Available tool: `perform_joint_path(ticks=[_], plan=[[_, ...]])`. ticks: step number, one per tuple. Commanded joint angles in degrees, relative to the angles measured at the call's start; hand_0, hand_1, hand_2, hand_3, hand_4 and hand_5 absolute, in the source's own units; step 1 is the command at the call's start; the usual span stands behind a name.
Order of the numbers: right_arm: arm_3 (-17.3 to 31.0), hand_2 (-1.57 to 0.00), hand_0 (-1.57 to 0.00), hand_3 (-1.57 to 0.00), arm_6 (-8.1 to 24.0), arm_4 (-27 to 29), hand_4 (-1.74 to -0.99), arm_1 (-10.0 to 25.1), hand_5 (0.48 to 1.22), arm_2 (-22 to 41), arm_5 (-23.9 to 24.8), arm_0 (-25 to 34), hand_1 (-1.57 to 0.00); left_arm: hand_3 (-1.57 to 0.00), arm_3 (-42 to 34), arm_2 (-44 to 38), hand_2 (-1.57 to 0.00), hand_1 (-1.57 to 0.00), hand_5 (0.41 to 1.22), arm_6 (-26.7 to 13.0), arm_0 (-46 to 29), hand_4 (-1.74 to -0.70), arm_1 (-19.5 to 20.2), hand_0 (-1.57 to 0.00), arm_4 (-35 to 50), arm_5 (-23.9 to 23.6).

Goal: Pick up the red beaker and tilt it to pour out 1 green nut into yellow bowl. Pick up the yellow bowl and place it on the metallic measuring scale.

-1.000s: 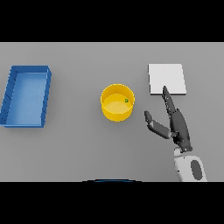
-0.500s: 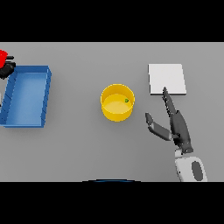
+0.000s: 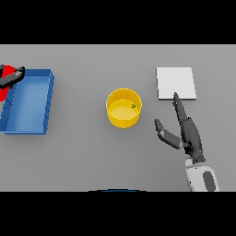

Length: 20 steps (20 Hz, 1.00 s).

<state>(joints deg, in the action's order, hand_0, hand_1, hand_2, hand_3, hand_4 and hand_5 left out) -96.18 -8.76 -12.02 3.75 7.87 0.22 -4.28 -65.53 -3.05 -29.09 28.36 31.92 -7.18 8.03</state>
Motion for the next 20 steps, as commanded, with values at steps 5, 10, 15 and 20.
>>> perform_joint_path(ticks=[5, 10, 15, 20], plan=[[0.2, 0.0, 0.0, 0.0, 1.1, -1.7, -1.157, 0.1, 0.665, 0.3, 1.0, 0.7, 0.0, -0.18, 1.1, 3.5, -0.17, -0.18, 0.627, -1.8, 0.5, -0.81, 1.3, -0.2, -4.0, 2.0], [0.1, 0.0, 0.0, 0.0, 5.0, -6.1, -1.131, -0.3, 0.631, 1.9, 3.2, 1.1, 0.0, -0.06, 1.1, 3.2, -0.06, -0.06, 0.633, 2.5, 0.6, -0.78, 1.0, -0.06, -4.8, -0.6], [1.6, 0.0, 0.0, 0.0, 4.8, -12.1, -1.103, 7.5, 0.662, 5.6, -4.1, 7.3, 0.0, -0.02, -1.2, 2.3, -0.02, -0.02, 0.661, 5.3, -0.7, -0.8, -1.3, -0.02, -2.4, -2.0], [6.0, 0.0, 0.0, 0.0, 6.0, -24.2, -1.142, 14.4, 0.627, 12.3, -8.5, 17.9, 0.0, -0.01, -2.2, 2.6, -0.01, -0.01, 0.687, 3.9, -1.4, -0.81, -1.8, -0.01, -2.3, -2.1]])
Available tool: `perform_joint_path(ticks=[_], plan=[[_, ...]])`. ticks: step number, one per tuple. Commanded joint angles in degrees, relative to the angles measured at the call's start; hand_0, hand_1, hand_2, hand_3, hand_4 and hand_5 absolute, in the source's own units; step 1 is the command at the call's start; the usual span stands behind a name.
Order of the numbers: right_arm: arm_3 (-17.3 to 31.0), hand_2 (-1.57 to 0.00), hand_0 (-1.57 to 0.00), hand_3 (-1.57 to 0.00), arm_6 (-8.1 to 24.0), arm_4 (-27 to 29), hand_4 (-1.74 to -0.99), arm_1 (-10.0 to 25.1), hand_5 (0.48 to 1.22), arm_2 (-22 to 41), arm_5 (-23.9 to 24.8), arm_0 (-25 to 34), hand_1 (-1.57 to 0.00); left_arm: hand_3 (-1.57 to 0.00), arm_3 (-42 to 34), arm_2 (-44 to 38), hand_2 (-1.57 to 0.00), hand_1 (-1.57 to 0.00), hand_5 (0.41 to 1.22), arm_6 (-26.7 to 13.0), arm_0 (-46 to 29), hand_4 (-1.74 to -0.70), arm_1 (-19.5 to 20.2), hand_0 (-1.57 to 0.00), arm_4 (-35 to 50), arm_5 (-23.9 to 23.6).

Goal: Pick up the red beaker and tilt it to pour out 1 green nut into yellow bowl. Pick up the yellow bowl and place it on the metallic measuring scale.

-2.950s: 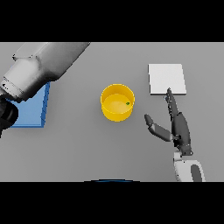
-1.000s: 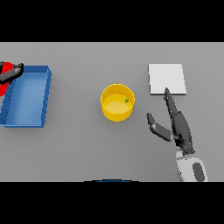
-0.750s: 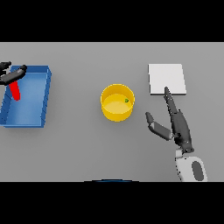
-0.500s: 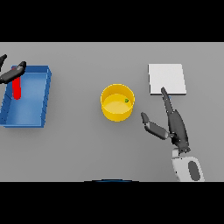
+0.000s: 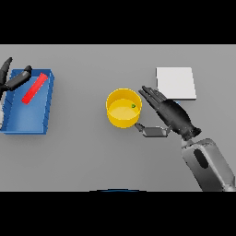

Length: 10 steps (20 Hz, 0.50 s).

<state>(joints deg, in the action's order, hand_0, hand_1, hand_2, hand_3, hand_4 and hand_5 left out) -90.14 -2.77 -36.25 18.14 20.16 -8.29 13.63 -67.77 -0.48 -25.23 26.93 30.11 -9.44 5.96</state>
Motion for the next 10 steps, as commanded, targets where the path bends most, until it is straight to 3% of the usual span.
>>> perform_joint_path(ticks=[1, 4, 7, 10], plan=[[-0.1, 0.0, 0.0, 0.0, -0.4, -1.1, -1.15, 1.0, 0.63, 1.3, -2.0, 2.1, 0.0, 0.0, -0.1, -0.4, 0.0, 0.0, 0.688, 0.2, -0.3, -0.81, 0.2, 0.0, 0.3, 0.1], [3.2, 0.0, 0.0, 0.0, -3.4, -5.2, -1.162, 3.8, 0.637, 5.2, -5.4, 7.3, 0.0, 0.0, -0.2, -0.4, 0.0, 0.0, 0.689, -0.1, -0.2, -0.81, 0.4, 0.0, 0.6, 0.7], [7.6, 0.0, 0.0, 0.0, -4.7, -8.8, -1.161, 3.9, 0.643, 8.9, -7.4, 11.9, 0.0, 0.0, -0.5, -0.6, 0.0, 0.0, 0.691, -0.1, -0.2, -0.8, 0.8, 0.0, 0.9, 1.4], [11.3, 0.0, 0.0, 0.0, -8.0, -10.1, -1.154, 4.1, 0.639, 11.4, -9.4, 15.2, 0.0, 0.0, 0.1, -1.1, 0.0, 0.0, 0.695, 0.0, -0.2, -0.81, 1.0, 0.0, 1.1, 1.4]])
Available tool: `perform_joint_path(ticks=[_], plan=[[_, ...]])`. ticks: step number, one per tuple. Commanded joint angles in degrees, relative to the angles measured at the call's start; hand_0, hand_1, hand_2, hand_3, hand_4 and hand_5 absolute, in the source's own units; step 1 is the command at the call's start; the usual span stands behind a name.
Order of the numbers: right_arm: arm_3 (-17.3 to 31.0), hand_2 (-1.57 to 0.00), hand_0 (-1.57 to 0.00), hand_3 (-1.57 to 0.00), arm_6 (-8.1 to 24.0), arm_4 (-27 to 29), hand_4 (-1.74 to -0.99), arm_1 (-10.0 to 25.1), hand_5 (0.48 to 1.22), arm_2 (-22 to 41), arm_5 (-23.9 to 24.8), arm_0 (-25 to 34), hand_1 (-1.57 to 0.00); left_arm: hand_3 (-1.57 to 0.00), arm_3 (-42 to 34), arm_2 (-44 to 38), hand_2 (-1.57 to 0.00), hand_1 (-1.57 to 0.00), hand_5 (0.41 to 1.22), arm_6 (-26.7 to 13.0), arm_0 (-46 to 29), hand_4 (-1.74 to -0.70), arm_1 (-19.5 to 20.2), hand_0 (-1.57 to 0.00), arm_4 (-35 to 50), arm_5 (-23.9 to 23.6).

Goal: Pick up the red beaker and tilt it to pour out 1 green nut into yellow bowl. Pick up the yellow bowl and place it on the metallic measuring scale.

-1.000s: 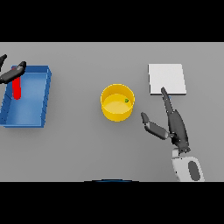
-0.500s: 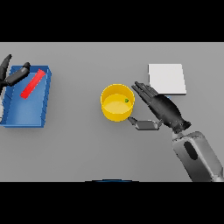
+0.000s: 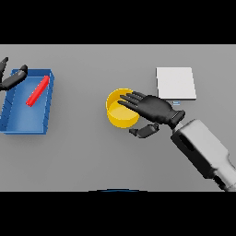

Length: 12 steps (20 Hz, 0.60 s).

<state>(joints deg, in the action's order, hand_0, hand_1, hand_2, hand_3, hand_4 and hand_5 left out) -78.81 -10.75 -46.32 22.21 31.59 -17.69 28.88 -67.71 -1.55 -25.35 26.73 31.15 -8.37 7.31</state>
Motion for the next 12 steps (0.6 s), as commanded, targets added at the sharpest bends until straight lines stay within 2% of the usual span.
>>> perform_joint_path(ticks=[1, 5, 8, 12], plan=[[1.5, 0.0, 0.0, 0.0, -0.5, -0.6, -1.156, -0.4, 0.642, 0.9, -0.5, 1.4, 0.0, 0.0, -0.6, 0.1, 0.0, 0.0, 0.695, 0.2, 0.2, -0.81, 0.1, 0.0, 0.2, 0.3], [7.0, 0.0, 0.0, 0.0, -2.0, -2.2, -1.161, -1.4, 0.658, 3.9, -3.6, 5.8, 0.0, 0.0, 0.1, 0.2, 0.0, 0.0, 0.696, 0.3, 0.3, -0.81, -0.1, 0.0, -0.2, 0.1], [8.2, 0.0, 0.0, 0.0, -1.0, -2.8, -1.164, -2.6, 0.67, 5.9, -6.9, 7.5, 0.0, 0.0, 1.2, 0.2, 0.0, 0.0, 0.7, 1.8, 0.1, -0.81, 0.3, 0.0, -0.7, 0.4], [14.1, 0.0, 0.0, 0.0, -0.9, -4.4, -1.181, -4.0, 0.674, 7.5, -7.2, 10.8, 0.0, 0.0, 1.7, 0.4, 0.0, 0.0, 0.703, 1.8, 0.3, -0.8, 0.0, 0.0, -0.9, 0.3]])
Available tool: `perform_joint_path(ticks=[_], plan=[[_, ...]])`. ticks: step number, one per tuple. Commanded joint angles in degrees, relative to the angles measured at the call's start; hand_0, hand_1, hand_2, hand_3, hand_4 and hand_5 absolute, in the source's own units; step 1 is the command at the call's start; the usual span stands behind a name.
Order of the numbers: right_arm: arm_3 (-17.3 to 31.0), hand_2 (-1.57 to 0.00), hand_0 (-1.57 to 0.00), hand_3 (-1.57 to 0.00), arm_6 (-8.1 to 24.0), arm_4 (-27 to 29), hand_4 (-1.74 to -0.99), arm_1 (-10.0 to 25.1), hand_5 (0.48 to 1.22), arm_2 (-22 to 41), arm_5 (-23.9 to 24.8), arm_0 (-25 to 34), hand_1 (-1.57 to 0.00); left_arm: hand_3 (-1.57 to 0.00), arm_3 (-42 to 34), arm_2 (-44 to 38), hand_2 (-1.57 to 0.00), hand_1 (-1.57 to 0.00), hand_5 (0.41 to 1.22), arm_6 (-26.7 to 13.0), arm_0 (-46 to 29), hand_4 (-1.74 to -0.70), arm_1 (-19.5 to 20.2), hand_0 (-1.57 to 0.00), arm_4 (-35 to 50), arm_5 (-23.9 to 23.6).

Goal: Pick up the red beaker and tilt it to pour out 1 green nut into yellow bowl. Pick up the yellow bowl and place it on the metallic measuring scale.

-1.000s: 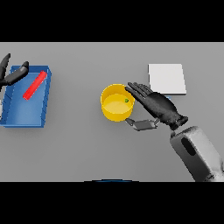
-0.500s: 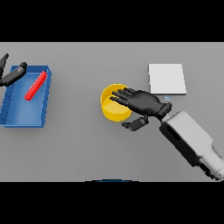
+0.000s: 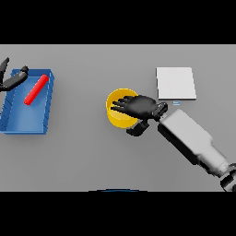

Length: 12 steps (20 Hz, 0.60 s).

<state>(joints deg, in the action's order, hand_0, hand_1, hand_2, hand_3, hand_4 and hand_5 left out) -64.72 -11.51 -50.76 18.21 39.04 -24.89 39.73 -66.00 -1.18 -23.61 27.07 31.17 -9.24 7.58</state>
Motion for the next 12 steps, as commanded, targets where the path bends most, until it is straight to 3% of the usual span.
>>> perform_joint_path(ticks=[1, 4, 7, 8, 9, 10, 12], plan=[[0.4, 0.0, 0.0, 0.0, -0.8, 0.0, -1.184, 0.1, 0.676, 0.5, -0.5, -0.2, 0.0, 0.0, 0.1, -0.2, 0.0, 0.0, 0.703, 0.3, -0.2, -0.8, 0.3, 0.0, 0.1, 0.2], [3.1, 0.0, 0.0, -0.02, 0.1, -0.3, -1.195, -1.4, 0.708, 0.6, 0.1, 0.7, 0.0, 0.0, 0.5, 0.1, 0.0, 0.0, 0.711, 0.0, 0.7, -0.79, 0.7, 0.0, -0.4, 0.4], [3.8, -0.09, -0.05, -0.13, 0.5, -0.3, -1.261, -1.6, 0.809, 0.5, -0.4, 1.4, -0.06, 0.0, 0.3, -0.1, 0.0, 0.0, 0.712, 0.5, 0.5, -0.79, 0.7, 0.0, 0.0, 0.6], [3.9, -0.19, -0.19, -0.21, -0.4, -0.4, -1.309, -1.6, 0.891, 0.7, 0.0, 1.2, -0.18, 0.0, 0.4, 0.0, 0.0, 0.0, 0.711, 0.7, 0.3, -0.79, 0.6, 0.0, -0.2, 0.4], [3.8, -0.35, -0.45, -0.32, -1.5, -0.3, -1.363, -1.3, 0.957, 0.6, 0.4, 1.3, -0.41, 0.0, 0.6, 0.0, 0.0, 0.0, 0.71, 1.2, 0.1, -0.79, 0.6, 0.0, -0.3, 0.3], [3.8, -0.59, -0.68, -0.57, -1.7, -0.3, -1.435, -1.3, 1.01, 0.7, 0.4, 1.5, -0.64, 0.0, 0.4, 0.1, 0.0, 0.0, 0.71, 1.4, -0.1, -0.79, 0.4, 0.0, -0.4, 0.1], [4.1, -0.95, -1.0, -0.79, -2.7, 0.2, -1.54, -1.4, 1.086, 0.7, 0.2, 1.5, -0.97, 0.0, 0.2, -0.2, 0.0, 0.0, 0.707, 0.8, 0.0, -0.79, 0.8, 0.0, 0.0, 0.5]])
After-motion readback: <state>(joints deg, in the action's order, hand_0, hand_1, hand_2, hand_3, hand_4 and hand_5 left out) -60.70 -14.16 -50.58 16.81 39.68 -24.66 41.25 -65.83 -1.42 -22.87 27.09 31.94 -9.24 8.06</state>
